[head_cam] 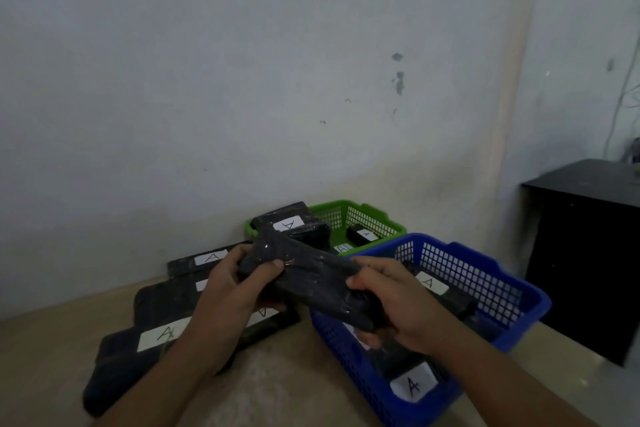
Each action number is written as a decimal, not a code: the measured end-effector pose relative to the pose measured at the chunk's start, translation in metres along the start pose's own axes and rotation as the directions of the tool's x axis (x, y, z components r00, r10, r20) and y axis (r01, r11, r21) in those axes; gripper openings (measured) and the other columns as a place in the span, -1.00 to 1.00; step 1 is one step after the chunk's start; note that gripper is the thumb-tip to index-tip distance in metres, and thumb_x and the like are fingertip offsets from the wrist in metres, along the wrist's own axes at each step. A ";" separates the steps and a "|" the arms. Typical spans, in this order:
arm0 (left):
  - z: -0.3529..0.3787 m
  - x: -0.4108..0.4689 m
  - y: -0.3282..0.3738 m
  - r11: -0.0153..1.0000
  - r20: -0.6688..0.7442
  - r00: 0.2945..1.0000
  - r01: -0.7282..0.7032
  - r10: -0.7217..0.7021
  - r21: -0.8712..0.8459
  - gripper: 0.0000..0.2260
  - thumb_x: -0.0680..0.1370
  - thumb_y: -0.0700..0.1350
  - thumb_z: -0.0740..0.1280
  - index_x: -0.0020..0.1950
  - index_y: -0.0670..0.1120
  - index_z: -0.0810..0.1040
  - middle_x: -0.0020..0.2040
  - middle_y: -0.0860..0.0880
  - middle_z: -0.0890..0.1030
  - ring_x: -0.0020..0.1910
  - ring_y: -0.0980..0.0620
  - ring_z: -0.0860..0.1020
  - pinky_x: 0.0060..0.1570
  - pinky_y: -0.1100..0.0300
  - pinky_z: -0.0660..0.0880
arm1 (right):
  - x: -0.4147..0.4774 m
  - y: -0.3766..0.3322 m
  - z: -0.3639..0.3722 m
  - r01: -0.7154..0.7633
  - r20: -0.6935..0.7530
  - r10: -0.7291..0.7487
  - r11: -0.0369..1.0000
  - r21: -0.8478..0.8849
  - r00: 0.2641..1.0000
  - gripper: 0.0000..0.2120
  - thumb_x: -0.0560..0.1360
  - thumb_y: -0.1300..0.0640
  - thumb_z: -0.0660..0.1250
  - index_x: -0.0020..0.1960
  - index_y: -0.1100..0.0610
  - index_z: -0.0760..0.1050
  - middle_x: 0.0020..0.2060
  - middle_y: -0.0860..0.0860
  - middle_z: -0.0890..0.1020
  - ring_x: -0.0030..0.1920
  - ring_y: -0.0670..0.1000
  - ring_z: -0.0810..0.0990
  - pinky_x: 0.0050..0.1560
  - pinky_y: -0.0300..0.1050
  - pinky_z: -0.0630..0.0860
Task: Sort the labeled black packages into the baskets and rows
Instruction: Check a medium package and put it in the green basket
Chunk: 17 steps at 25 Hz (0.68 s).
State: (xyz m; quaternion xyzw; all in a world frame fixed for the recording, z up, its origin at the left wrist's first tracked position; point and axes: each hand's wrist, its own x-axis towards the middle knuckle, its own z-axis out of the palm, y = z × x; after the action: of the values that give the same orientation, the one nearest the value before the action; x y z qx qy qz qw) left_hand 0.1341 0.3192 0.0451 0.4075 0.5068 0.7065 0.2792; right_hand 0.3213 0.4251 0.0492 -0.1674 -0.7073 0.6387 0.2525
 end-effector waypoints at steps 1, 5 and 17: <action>0.001 0.002 0.000 1.000 -0.005 1.000 0.014 -0.014 -0.010 -0.86 0.51 -0.24 0.35 0.05 -0.14 0.55 -0.07 -0.17 0.66 -0.21 -0.10 0.63 -0.39 0.11 0.56 | 0.002 -0.002 -0.001 0.000 0.002 0.000 1.000 -0.005 1.000 -0.67 0.46 0.12 0.25 0.08 0.37 0.44 -0.46 0.18 0.51 -0.62 0.05 0.44 -0.59 -0.21 0.30; 0.000 0.012 0.001 0.994 -0.069 0.993 0.091 -0.096 -0.064 -0.80 0.53 -0.25 0.33 0.14 -0.21 0.52 0.06 -0.27 0.62 -0.09 -0.16 0.64 -0.18 -0.02 0.58 | -0.001 -0.011 0.003 0.010 0.124 -0.012 1.000 0.012 0.992 -0.60 0.50 0.14 0.22 0.32 -0.08 0.43 -0.21 0.27 0.63 -0.45 0.14 0.60 -0.58 -0.16 0.36; 0.007 -0.013 0.024 0.931 0.352 0.934 -0.179 0.060 0.317 -0.46 0.42 0.10 0.39 0.40 0.12 0.41 0.25 0.10 0.59 0.20 0.16 0.56 0.23 0.17 0.50 | 0.011 -0.018 0.024 0.187 0.004 -0.187 0.982 0.002 0.982 -0.66 0.51 0.06 0.24 0.27 0.04 0.45 -0.09 0.21 0.66 -0.28 0.12 0.62 -0.27 -0.07 0.54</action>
State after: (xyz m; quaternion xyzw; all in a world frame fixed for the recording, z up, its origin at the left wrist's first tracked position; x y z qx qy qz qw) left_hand 0.1472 0.3045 0.0653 0.5949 0.5410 0.5431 0.2418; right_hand 0.3007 0.4093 0.0666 -0.0989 -0.7200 0.6129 0.3101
